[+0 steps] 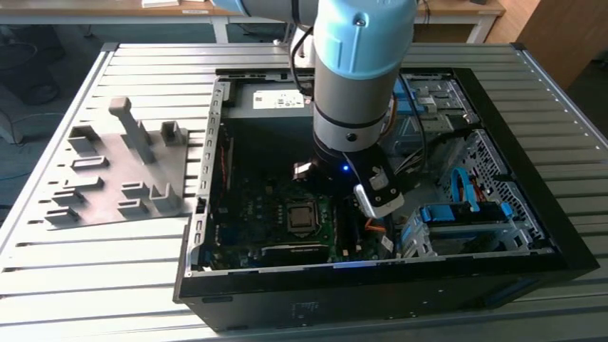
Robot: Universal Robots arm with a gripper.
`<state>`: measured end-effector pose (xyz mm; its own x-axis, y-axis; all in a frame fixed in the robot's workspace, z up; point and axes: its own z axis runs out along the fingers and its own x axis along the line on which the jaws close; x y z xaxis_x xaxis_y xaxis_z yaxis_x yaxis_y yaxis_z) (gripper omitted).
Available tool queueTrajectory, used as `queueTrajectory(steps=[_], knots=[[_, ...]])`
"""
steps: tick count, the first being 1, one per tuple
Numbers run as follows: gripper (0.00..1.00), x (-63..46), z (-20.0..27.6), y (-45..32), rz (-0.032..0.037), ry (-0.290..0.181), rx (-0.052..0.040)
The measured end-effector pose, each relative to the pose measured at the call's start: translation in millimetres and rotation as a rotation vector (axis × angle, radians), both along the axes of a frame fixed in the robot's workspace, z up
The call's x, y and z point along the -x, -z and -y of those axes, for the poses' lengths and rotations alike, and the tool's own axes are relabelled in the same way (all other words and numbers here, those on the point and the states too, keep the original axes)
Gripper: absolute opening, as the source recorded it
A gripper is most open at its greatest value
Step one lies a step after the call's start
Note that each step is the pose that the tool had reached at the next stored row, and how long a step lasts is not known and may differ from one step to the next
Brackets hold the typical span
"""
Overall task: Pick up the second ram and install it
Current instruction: 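Insert the second ram into the second slot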
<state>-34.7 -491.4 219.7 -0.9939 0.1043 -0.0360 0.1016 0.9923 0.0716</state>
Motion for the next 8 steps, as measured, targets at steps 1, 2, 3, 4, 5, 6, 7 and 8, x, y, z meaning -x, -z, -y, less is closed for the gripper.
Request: queueTrajectory(steps=[1,2,3,4,5,6,7,8], knots=[[0.14,0.0,0.0,0.4,0.0,0.0,0.0],[0.14,0.0,0.0,0.7,-0.0001,0.0,0.0001],[0.14,0.0,0.0,0.7,-0.0001,0.0,0.0002],[0.14,0.0,0.0,0.8,-0.0001,0.0,0.0002],[0.14,-0.1,0.0,1.0,0.0,0.001,0.0001],[0.14,-0.3,0.0,1.2,0.0,0.003,-0.0001],[0.14,-0.6,-0.1,1.4,0.0,0.005,-0.0001],[0.14,-0.9,-0.1,1.7,0.0001,0.006,-0.0001]])
